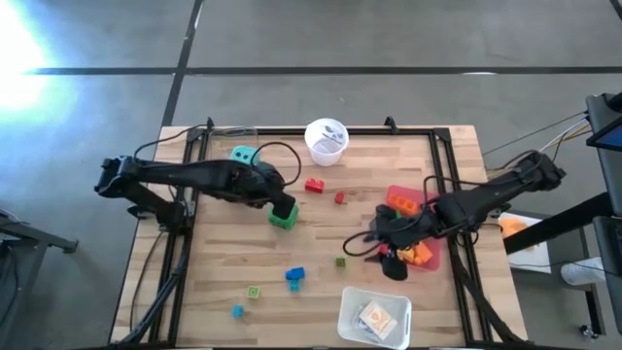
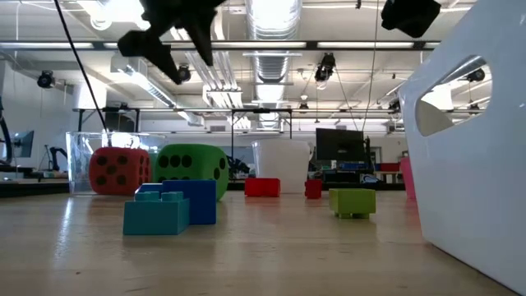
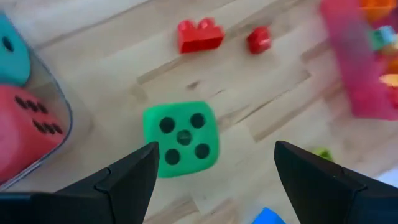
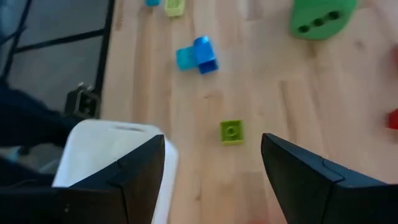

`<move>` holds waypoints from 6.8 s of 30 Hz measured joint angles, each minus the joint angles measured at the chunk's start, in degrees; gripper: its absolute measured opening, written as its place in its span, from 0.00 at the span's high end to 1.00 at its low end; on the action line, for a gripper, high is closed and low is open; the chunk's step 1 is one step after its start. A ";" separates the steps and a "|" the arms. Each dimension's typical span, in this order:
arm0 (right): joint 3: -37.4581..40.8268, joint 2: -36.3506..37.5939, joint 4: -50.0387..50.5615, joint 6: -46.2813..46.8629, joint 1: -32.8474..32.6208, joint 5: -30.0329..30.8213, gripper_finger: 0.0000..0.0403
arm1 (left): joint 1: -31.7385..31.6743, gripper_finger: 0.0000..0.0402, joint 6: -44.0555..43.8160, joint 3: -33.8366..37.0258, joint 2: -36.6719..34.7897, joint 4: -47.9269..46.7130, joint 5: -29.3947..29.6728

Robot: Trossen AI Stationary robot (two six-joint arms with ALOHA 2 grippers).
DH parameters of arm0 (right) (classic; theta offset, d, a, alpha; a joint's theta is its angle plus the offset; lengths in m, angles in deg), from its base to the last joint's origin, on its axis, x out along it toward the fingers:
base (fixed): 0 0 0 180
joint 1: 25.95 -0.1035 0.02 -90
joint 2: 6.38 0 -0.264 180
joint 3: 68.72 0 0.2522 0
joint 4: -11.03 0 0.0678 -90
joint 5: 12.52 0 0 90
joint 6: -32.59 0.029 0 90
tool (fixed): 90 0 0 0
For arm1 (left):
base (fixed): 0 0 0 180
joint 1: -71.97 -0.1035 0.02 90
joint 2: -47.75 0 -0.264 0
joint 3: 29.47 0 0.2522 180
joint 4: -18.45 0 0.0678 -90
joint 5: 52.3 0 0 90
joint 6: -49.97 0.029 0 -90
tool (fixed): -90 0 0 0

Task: Pick & Place Toys
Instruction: Put the green dice into the transparent bin

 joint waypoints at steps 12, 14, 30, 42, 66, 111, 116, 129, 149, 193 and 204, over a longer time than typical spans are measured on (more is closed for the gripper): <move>0.05 1.67 2.35 0.19 0.00 2.72 0.36 | -4.93 0.20 0.22 1.69 7.61 -0.42 -7.17; 0.11 1.48 2.28 0.22 0.00 3.01 0.36 | -5.46 0.20 1.38 1.69 8.29 -0.43 -7.20; 0.91 1.37 3.37 0.00 0.00 3.39 0.36 | -5.86 0.07 3.78 3.52 10.56 1.90 -7.41; 1.78 1.35 3.34 -0.04 0.00 3.38 0.36 | -5.85 0.09 1.95 7.27 10.87 5.94 -9.89; 2.84 1.33 3.31 -0.30 0.02 3.34 0.36 | -4.00 0.09 4.75 6.95 14.32 8.09 -7.96; 2.95 1.33 2.85 -0.09 0.02 3.28 0.36 | -1.38 0.09 7.63 8.67 10.14 11.51 -7.62; 2.95 1.33 2.86 -0.27 0.02 3.28 0.36 | -1.47 0.09 7.04 8.57 7.72 11.51 -6.84; 2.95 1.33 2.83 -0.06 0.00 3.25 0.36 | -2.21 0.09 -0.27 18.49 6.78 19.93 -10.33; 2.95 1.33 2.61 -0.26 0.00 2.77 0.36 | -2.72 0.13 -1.48 34.38 2.91 50.44 -13.39; 2.93 1.33 1.69 -0.28 0.00 3.01 0.36 | -4.77 0.62 -1.55 27.93 -6.05 44.70 -12.45; 2.93 1.95 -2.55 4.36 1.62 14.19 0.36 | -7.15 0.65 -1.39 27.96 -21.02 29.27 -6.85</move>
